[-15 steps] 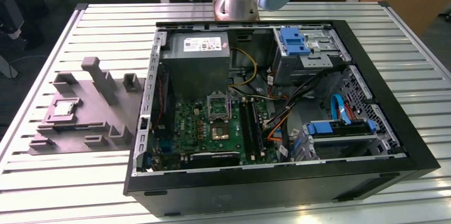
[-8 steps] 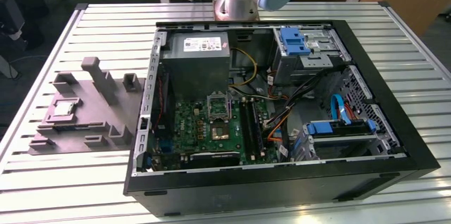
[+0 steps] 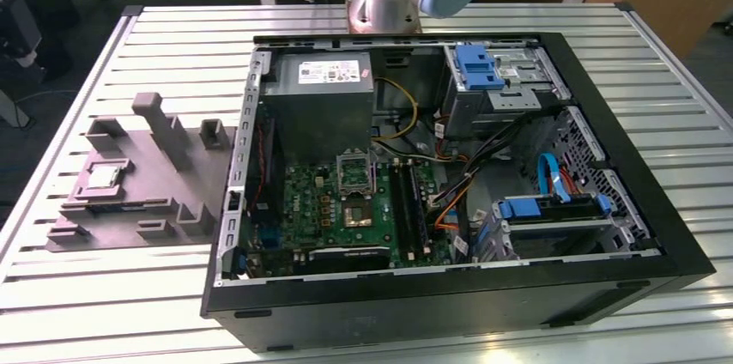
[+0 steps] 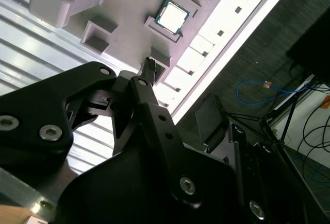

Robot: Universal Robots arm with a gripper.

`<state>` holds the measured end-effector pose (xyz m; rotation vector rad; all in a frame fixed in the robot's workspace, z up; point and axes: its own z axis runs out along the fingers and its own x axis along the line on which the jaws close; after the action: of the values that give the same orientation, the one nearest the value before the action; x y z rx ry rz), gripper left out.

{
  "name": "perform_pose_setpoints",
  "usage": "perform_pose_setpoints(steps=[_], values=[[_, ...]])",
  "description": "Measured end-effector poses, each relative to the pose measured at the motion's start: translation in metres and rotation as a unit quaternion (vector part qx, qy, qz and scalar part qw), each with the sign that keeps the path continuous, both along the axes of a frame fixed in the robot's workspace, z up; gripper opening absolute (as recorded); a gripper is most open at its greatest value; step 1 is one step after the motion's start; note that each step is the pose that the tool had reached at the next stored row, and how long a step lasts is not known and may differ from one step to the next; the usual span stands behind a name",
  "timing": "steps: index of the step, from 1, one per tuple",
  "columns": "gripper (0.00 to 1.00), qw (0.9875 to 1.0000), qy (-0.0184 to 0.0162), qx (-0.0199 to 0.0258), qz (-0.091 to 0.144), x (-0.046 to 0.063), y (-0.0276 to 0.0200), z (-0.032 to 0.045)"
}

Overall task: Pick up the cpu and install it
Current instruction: 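Pick up the cpu and move it towards the insertion slot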

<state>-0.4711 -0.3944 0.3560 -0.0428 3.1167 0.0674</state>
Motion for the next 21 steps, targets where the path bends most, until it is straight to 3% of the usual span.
perform_pose_setpoints(steps=[21], values=[[0.59, 1.0, 0.0, 0.0, 0.0, 0.0, 0.0, -0.0044]])
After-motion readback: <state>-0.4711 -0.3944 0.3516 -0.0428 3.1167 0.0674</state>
